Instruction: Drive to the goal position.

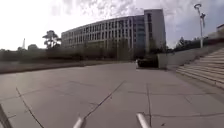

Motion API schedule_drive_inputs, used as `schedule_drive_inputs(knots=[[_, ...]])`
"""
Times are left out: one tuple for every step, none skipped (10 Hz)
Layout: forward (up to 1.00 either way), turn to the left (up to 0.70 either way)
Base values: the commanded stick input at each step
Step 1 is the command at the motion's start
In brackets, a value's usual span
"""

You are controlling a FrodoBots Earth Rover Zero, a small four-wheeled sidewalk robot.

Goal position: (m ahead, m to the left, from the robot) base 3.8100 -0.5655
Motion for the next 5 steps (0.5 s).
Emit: schedule_drive_inputs(knots=[[0.70, 0.00], [0.70, 0.00], [0.70, 0.00], [0.70, 0.00], [0.70, 0.00]])
